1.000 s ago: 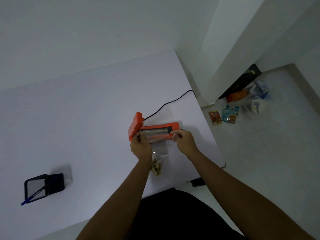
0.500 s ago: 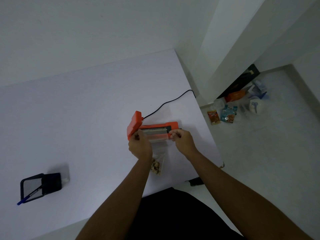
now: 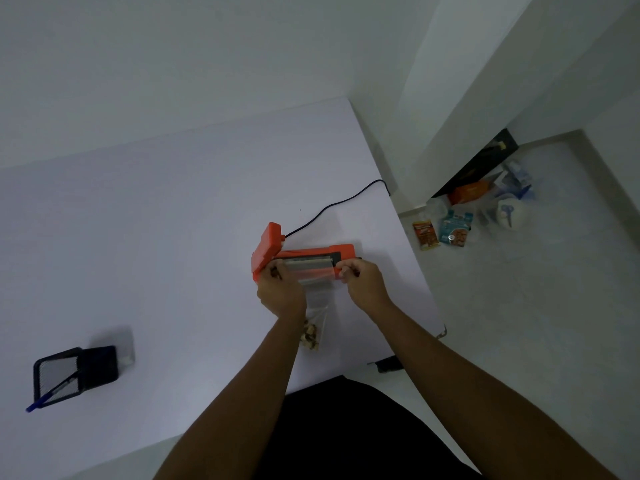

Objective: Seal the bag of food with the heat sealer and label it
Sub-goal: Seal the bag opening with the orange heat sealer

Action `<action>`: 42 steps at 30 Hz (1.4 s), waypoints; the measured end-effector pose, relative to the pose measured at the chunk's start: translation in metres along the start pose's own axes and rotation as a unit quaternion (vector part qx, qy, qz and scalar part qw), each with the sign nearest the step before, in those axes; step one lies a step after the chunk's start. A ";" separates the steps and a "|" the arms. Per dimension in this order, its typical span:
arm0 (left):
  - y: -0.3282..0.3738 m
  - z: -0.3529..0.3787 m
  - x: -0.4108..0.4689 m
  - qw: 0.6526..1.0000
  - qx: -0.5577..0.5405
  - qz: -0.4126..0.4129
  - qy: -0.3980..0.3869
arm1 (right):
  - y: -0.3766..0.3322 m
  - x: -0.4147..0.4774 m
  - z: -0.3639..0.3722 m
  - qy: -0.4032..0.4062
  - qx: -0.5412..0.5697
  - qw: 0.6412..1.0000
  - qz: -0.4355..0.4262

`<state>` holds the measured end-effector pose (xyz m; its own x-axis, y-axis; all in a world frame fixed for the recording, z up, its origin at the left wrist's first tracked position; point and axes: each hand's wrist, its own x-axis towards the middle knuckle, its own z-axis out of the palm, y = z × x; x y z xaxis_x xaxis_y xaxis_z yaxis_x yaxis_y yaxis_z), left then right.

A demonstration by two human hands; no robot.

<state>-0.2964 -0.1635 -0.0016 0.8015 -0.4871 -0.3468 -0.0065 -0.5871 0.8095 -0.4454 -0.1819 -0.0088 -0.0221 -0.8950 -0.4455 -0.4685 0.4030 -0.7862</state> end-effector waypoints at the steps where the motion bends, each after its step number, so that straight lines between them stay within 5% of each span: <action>1: -0.001 -0.001 0.000 1.000 -0.002 0.007 -0.002 | 0.000 -0.001 0.001 -0.001 0.000 1.000 -0.001; 26: 0.011 -0.054 -0.021 0.966 -0.154 0.037 -0.202 | -0.002 -0.010 0.001 -0.032 0.054 0.998 0.012; 37: 0.009 -0.143 0.010 0.928 -0.249 -0.050 -0.273 | -0.007 -0.051 0.044 -0.338 0.047 0.940 0.025; 42: -0.003 -0.194 0.046 0.920 -0.305 -0.093 -0.226 | -0.015 -0.060 0.104 -0.330 0.026 0.943 0.024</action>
<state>-0.1430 -0.0590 0.0722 0.4232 -0.7158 -0.5555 0.5530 -0.2816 0.7841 -0.3453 -0.1142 -0.0143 0.5197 -0.5686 -0.6377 -0.4371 0.4643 -0.7703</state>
